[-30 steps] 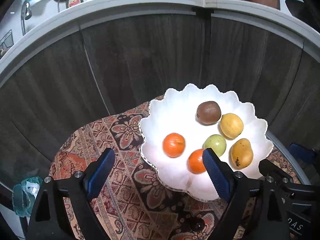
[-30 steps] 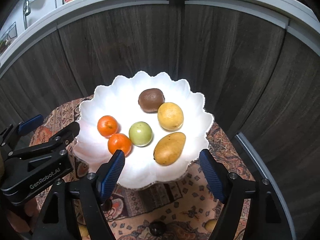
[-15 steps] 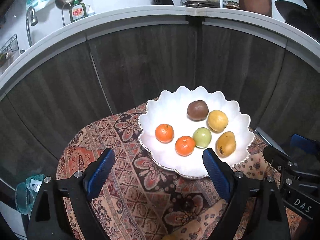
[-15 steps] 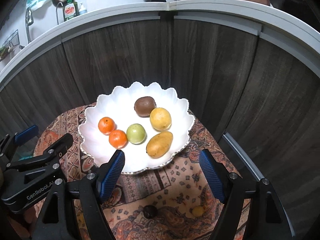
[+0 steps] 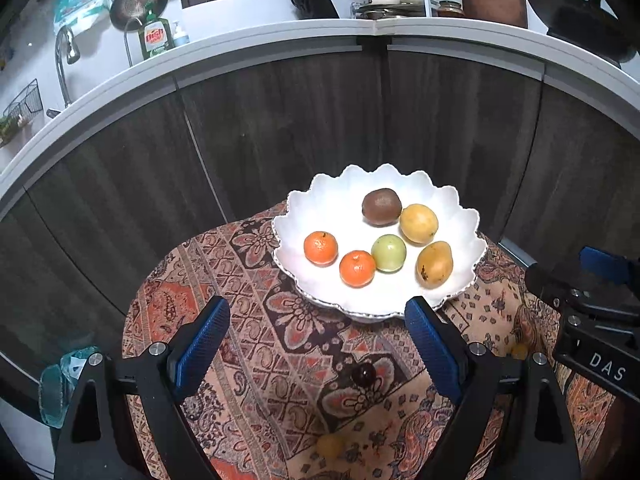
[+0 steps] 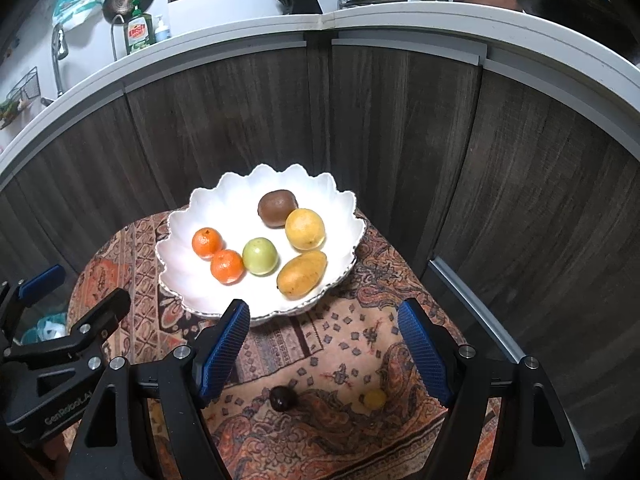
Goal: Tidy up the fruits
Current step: 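Withdraw both grippers from the bowl toward the plums and potatoes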
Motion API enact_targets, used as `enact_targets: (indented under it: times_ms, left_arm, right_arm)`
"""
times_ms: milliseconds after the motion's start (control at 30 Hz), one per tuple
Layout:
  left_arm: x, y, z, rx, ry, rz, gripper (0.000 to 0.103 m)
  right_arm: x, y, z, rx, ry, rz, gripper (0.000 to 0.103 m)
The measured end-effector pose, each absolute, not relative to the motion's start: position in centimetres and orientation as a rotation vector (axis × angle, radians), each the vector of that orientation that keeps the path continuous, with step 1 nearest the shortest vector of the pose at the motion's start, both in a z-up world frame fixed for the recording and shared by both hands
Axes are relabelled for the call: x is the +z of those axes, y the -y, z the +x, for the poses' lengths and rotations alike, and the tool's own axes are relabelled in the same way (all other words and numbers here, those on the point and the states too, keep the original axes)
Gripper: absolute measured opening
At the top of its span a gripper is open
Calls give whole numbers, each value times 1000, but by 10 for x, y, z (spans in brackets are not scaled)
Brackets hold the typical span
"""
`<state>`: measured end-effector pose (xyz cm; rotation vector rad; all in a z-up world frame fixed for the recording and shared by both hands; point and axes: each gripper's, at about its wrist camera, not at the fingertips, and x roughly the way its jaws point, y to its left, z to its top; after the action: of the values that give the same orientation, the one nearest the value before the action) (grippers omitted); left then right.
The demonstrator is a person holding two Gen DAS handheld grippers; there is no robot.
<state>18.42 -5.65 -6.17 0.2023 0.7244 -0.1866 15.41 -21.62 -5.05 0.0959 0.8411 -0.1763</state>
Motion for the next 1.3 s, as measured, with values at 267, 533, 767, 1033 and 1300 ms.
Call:
enact_targets:
  times_ms: [267,533,767,1033,1300]
  left_arm:
    - [-71,58,166,-192,-735,212,89]
    - [-92,62,152,-195,-771,220,89]
    - [-109,68,142,-201,-783,223,89]
    - [-125,68,137,-185,-788,204,89]
    - [-140,79,137,-186,-800,211,89]
  right_arm:
    - [-62,218,138,-174,-854,86,77]
    - [-79,223,124,-183,-874,66,77]
    - [-101,231,114,-199,-913,53,77]
    - [-112,235,110,-219,-910,29,77]
    - [-134,249,112,-239,-951,46,77]
